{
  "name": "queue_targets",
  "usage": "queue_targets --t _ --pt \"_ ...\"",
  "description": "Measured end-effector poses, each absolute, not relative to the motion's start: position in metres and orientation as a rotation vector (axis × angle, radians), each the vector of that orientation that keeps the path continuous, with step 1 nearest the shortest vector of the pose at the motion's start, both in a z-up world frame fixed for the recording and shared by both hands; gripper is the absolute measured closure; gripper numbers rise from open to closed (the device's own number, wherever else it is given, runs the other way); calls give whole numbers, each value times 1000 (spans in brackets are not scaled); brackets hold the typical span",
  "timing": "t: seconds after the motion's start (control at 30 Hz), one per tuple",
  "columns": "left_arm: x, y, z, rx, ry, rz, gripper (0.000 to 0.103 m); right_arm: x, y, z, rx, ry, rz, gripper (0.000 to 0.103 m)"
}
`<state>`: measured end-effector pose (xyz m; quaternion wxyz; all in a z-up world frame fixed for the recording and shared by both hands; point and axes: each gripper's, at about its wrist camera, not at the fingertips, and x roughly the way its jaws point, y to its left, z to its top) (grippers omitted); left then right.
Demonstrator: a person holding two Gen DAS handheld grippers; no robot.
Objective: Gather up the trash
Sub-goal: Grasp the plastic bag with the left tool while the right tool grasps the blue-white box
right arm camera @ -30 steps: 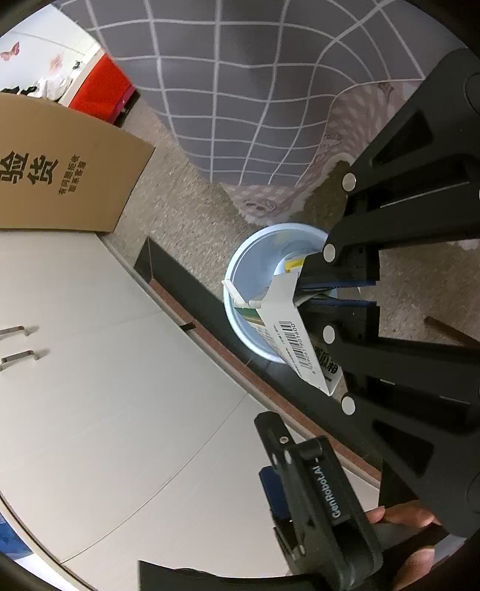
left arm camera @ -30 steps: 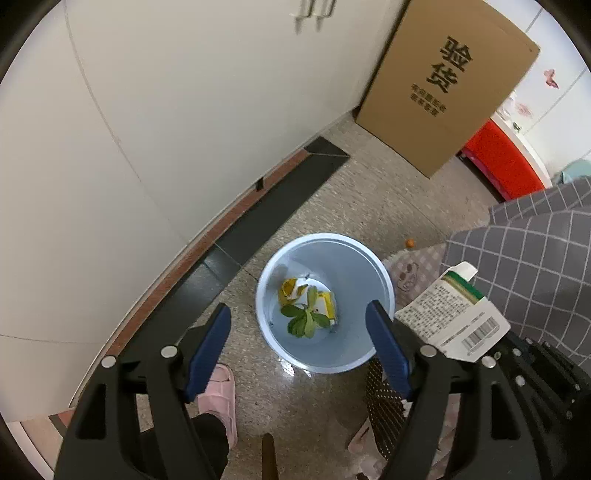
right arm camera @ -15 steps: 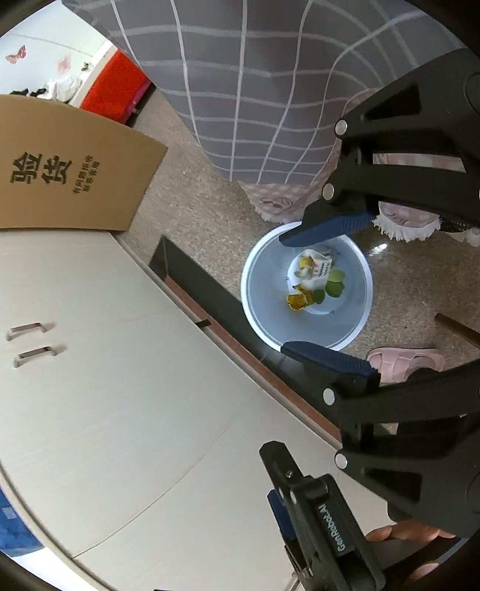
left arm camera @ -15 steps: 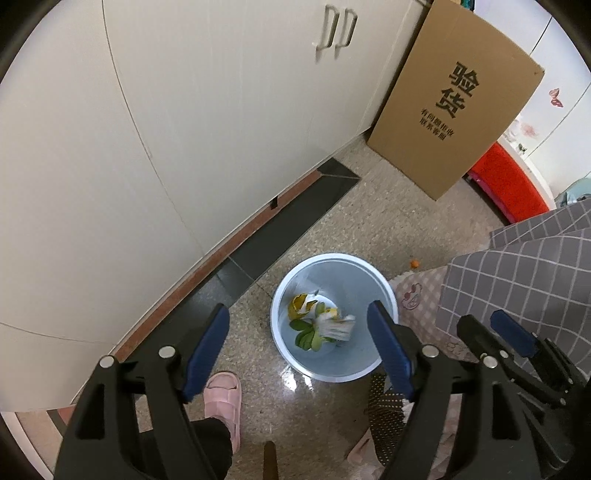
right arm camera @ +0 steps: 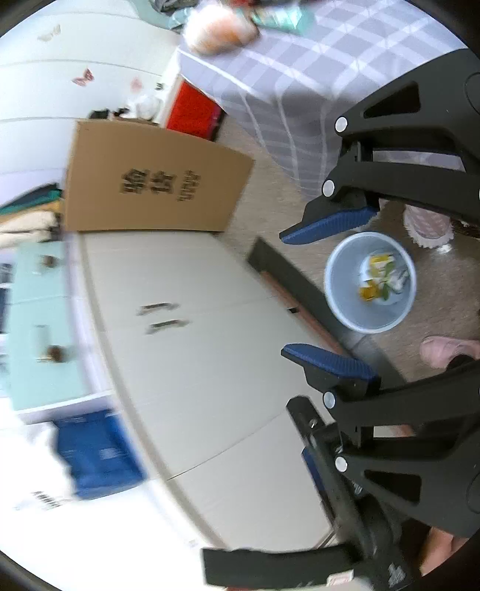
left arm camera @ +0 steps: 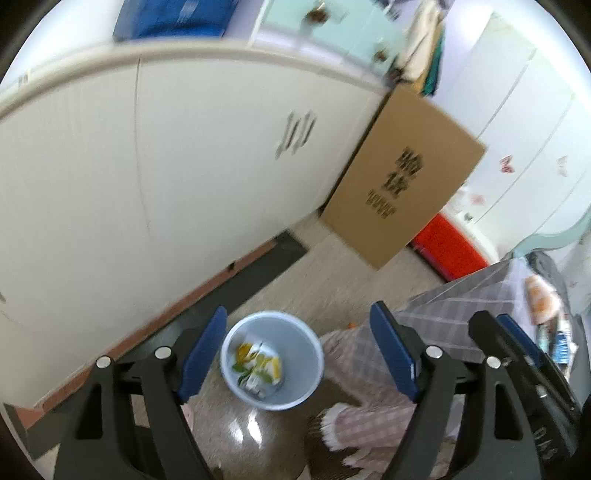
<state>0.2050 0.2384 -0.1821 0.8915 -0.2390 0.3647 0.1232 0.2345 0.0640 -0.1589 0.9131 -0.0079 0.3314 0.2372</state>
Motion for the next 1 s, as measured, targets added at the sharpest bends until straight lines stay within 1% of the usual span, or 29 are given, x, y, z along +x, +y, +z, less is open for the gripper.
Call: queue_targets --t 0.03,0.2,0.37,0.5,0.7,0.87,1.0 --pt "204 230 -171 -482 735 239 24 230 53 -145 -1 658 479 45" --pt "214 171 -132 -398 687 132 24 217 -8 -103 66 585 419 44" --pt "236 92 -109 -278 666 -11 24 217 -88 -84 138 544 292 43" --pt "257 42 -104 -220 681 -106 24 224 -155 -85 197 546 152 43" --pt "289 -19 -107 -127 710 -199 24 257 -234 -102 293 652 36 43" --pt "322 -60 -113 -62 724 -247 24 288 -261 -121 342 726 42 43" --pt "345 -78 -117 -25 723 -239 24 309 -268 -135 345 779 52 43"
